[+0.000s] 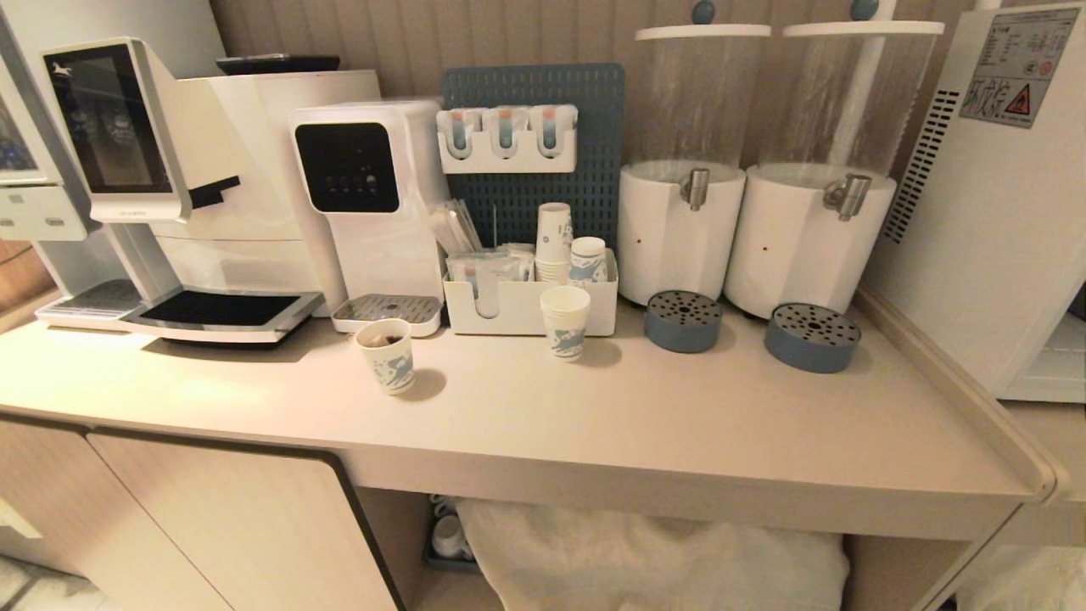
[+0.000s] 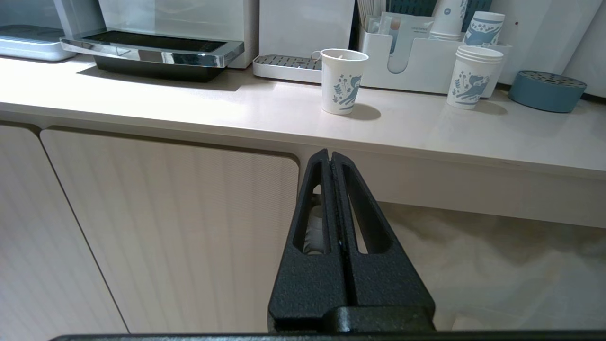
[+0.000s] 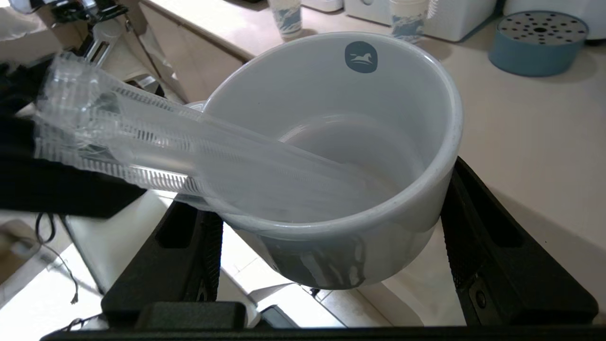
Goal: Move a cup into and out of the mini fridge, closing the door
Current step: Put the ceramic cup in the freezer
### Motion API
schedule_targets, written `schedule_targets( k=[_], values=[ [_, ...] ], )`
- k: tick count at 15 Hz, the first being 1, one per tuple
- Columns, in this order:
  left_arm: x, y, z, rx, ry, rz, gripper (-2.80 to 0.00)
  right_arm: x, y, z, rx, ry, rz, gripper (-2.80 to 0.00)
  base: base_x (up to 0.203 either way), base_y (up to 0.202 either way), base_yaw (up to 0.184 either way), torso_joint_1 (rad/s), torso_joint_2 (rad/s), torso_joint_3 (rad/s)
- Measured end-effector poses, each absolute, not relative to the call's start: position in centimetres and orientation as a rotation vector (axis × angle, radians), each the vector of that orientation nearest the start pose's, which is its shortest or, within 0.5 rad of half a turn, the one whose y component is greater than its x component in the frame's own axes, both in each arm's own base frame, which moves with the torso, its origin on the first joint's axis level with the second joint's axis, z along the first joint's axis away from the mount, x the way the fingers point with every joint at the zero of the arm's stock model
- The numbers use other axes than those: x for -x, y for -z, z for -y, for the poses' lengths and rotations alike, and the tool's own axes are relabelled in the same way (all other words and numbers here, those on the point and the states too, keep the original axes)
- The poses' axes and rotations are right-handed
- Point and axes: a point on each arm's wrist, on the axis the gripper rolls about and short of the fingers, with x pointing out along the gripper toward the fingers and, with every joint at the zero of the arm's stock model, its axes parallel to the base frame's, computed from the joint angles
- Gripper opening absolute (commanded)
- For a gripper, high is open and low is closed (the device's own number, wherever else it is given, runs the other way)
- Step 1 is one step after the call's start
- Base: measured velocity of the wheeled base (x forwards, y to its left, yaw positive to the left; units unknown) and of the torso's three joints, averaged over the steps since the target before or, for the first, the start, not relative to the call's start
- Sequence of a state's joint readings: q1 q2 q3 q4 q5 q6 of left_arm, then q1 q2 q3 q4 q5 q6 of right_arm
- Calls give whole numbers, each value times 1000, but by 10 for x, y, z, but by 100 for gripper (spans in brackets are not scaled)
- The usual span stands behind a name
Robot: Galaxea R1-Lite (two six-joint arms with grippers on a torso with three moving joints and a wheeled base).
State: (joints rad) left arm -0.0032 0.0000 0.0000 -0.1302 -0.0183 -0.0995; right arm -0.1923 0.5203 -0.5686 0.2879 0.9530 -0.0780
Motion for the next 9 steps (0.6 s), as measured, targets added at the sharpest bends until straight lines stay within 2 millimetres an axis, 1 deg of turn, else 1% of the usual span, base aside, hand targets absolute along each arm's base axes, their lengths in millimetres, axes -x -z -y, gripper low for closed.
schedule_targets(
  k=[3, 5, 7, 9],
  values=[
    [24, -89, 0, 98, 27, 129, -280, 22, -204, -15, -58, -730, -149, -280, 0, 0, 0, 0, 0, 0],
    [24, -89, 0, 98, 27, 129, -280, 30, -200, -10, -98, -572, -124, -280, 0, 0, 0, 0, 0, 0],
    [24, -89, 0, 98, 28, 130, -280, 32, -201, -5, -142, -378, -62, -280, 0, 0, 0, 0, 0, 0],
    [24, -89, 0, 98, 28, 129, -280, 33, -202, -1, -146, -240, -11, -280, 0, 0, 0, 0, 0, 0]
  ],
)
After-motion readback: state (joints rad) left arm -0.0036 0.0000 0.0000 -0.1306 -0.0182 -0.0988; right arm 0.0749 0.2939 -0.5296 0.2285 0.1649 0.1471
